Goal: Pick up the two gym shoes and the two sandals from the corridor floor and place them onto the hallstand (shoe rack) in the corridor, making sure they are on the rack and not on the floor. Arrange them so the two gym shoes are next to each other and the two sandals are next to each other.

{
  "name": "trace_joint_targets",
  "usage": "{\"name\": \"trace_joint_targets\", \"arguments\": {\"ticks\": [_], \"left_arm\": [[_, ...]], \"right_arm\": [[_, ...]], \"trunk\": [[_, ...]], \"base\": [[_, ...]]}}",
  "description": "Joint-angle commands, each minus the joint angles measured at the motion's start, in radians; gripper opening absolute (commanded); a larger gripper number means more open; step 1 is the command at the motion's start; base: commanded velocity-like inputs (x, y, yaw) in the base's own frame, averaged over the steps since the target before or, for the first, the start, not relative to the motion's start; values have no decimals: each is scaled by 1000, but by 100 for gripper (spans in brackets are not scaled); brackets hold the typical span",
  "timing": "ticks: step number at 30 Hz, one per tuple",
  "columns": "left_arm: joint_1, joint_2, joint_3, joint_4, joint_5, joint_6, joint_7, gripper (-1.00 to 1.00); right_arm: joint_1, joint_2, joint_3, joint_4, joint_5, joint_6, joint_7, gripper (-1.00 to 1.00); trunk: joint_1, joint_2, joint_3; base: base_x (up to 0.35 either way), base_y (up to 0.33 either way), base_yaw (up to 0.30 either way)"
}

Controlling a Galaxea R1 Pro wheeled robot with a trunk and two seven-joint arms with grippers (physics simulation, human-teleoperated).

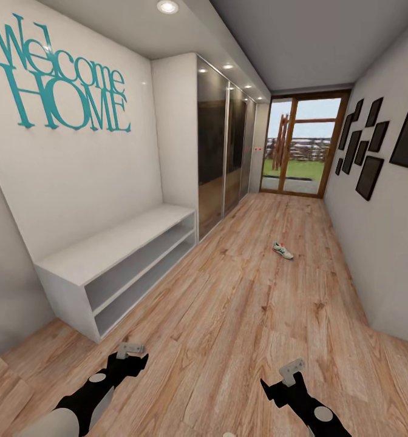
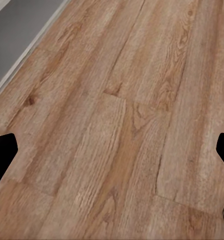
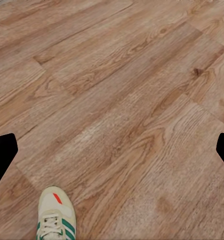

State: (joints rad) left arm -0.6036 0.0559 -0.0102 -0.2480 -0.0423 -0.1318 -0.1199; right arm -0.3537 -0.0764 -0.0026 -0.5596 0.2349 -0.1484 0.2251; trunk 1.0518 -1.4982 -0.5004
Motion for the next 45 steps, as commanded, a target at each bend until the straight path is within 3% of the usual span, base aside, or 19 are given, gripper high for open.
{"name": "trace_joint_targets", "arguments": {"ticks": [1, 10, 16, 25, 45], "left_arm": [[-1, 0, -1, 1, -4, -3, -2, 100], [-1, 2, -3, 1, -5, -1, -2, 100], [-1, 5, -4, 0, -5, -1, -3, 100], [-1, 5, -5, -2, -4, -5, -3, 100], [-1, 5, -4, -1, -4, 0, -3, 100]], "right_arm": [[-1, 0, 0, 0, 6, -4, 2, 100], [-1, 0, 0, -1, 6, -3, 2, 100], [-1, 0, -6, -2, 6, -3, 1, 100], [-1, -1, -62, -27, 6, -3, 3, 100], [-1, 0, -86, -62, 7, 1, 6, 100]], "trunk": [[4, -8, -4], [38, -71, -32], [38, -71, -32], [38, -71, -32], [115, -211, -100]], "base": [[0, 0, 0], [0, 0, 0], [0, 0, 0], [0, 0, 0], [0, 0, 0]]}}
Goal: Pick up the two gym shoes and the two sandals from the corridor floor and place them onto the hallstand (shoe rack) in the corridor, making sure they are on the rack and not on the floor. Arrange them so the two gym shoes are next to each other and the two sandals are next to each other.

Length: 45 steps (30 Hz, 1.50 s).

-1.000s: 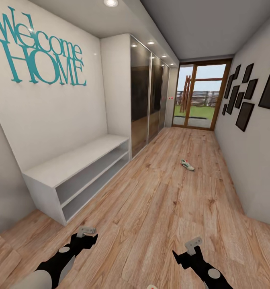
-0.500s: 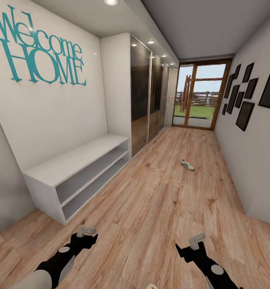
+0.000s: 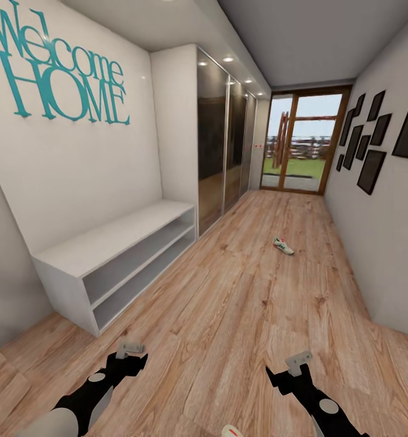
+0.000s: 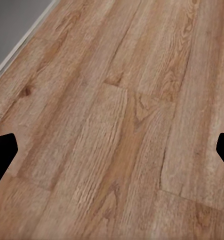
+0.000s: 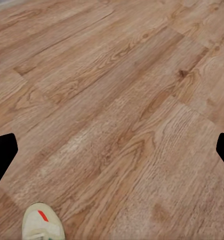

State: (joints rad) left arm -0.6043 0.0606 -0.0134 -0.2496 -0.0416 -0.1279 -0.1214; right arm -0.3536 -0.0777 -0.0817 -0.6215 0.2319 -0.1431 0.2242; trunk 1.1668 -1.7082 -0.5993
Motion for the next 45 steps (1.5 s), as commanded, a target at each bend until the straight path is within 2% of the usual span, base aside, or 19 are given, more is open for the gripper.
{"name": "trace_joint_targets", "arguments": {"ticks": [1, 30, 45], "left_arm": [[-1, 0, -1, 1, -4, -4, -1, 100], [-3, -2, 1, 1, -3, -1, -1, 100], [-44, -12, 5, -3, -3, 8, -1, 100]], "right_arm": [[-1, 1, -7, 0, 10, -4, 7, 100], [-1, 1, -4, 20, 11, -4, 9, 100], [-1, -5, -2, 87, 13, -6, 9, 100]], "trunk": [[4, -8, -6], [115, -211, -141], [172, -316, -212]], "base": [[0, 0, 0], [0, 0, 0], [0, 0, 0]]}}
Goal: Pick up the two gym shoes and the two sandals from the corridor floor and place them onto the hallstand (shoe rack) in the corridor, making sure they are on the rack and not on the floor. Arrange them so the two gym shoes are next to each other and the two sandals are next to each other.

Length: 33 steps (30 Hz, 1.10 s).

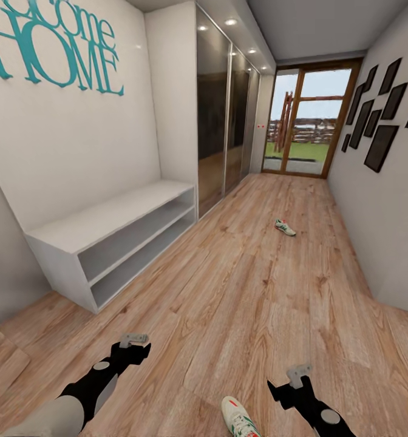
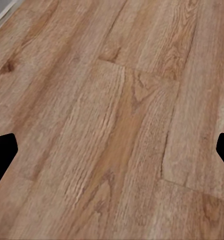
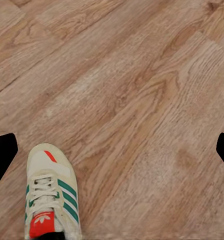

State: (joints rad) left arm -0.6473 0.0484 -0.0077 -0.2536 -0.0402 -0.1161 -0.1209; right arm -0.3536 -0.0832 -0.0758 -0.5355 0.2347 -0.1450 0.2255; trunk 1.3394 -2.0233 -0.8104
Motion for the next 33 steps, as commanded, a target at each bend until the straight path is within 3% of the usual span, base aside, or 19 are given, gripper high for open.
{"name": "trace_joint_targets", "arguments": {"ticks": [1, 12, 33], "left_arm": [[-4, 0, 0, 1, -4, -4, -2, 100], [-20, -1, 0, 1, -4, -3, -33, 100], [-27, -2, -1, -32, -5, 15, -34, 100]], "right_arm": [[-1, 0, -8, 21, 9, -5, 8, 100], [-1, -3, -7, 79, 9, -7, 8, 100], [-1, -3, -6, 125, 11, -8, 9, 100]], "trunk": [[4, -8, -6], [46, -85, -58], [126, -232, -157]], "base": [[0, 0, 0], [0, 0, 0], [0, 0, 0]]}}
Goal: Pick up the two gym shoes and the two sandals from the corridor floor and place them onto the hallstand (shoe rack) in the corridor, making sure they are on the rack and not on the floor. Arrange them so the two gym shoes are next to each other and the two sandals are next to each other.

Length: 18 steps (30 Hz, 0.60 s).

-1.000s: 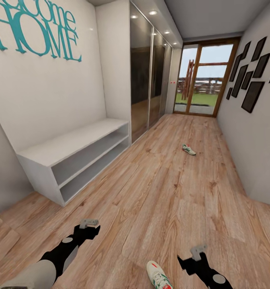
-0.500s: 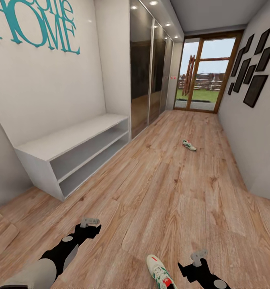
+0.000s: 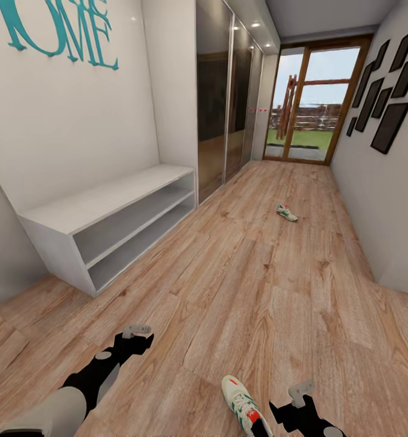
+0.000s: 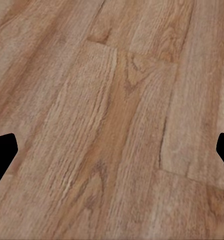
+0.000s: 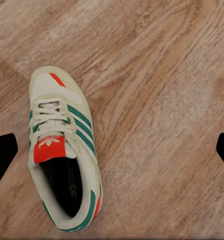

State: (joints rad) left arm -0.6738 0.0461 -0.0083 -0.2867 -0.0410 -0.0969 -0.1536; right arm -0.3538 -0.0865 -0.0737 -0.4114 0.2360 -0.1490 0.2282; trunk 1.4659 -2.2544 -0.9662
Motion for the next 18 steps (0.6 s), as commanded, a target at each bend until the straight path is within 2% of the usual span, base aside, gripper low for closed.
{"name": "trace_joint_targets", "arguments": {"ticks": [1, 5, 18], "left_arm": [[-1, 0, 0, -3, -4, 0, -2, 100], [1, 1, -1, -13, -4, 21, -4, 100], [1, 1, -1, -17, -4, 25, -6, 100]], "right_arm": [[-1, 1, -8, 2, 9, -4, 7, 100], [-1, 1, -9, 7, 9, -4, 5, 100], [-1, 1, -8, 9, 10, -3, 6, 100]], "trunk": [[4, -8, -6], [19, -36, -25], [69, -127, -83]], "base": [[0, 0, 0], [0, 0, 0], [0, 0, 0]]}}
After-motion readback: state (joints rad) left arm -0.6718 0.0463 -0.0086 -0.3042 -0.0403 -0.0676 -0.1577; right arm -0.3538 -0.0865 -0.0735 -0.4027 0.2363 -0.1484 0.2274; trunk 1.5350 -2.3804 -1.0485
